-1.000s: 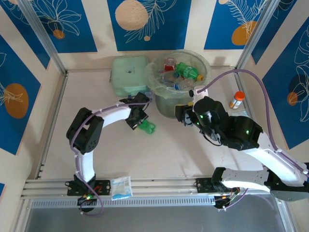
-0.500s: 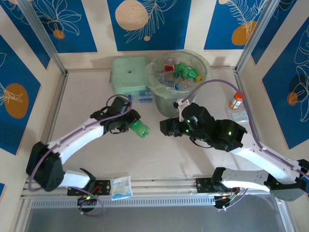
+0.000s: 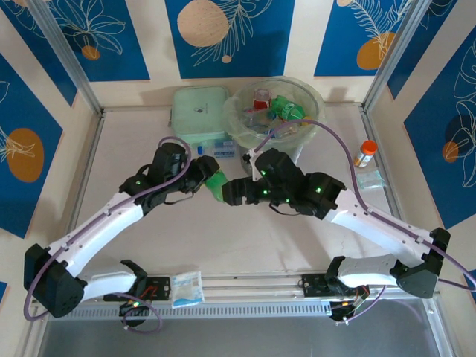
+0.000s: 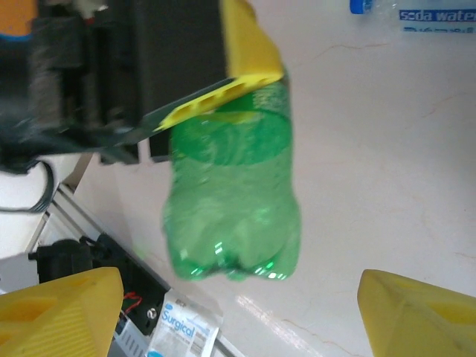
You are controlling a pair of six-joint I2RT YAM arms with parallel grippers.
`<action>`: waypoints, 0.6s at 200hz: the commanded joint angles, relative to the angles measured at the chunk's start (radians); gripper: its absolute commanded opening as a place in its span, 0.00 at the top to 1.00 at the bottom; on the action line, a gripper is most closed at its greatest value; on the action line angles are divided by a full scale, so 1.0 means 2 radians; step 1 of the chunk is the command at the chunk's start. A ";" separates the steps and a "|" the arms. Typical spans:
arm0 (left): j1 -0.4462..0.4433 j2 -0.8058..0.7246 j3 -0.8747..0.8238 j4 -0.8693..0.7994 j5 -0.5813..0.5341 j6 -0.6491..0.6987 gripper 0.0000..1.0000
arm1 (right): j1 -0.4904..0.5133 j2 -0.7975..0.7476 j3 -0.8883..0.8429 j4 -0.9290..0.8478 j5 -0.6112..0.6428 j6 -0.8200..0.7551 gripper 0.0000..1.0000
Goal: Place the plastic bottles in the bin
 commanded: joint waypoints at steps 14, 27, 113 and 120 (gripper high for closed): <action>0.003 -0.022 0.012 0.040 0.027 0.005 0.51 | -0.012 0.023 0.018 0.026 -0.049 0.023 0.16; 0.003 -0.024 0.011 0.044 0.029 0.007 0.51 | -0.012 0.032 0.019 0.032 -0.063 0.027 0.17; 0.004 -0.030 0.000 0.078 0.037 -0.004 0.50 | -0.011 0.047 0.022 0.047 -0.084 0.040 0.34; 0.003 -0.030 -0.001 0.084 0.040 -0.006 0.50 | -0.010 0.048 0.023 0.046 -0.083 0.042 0.34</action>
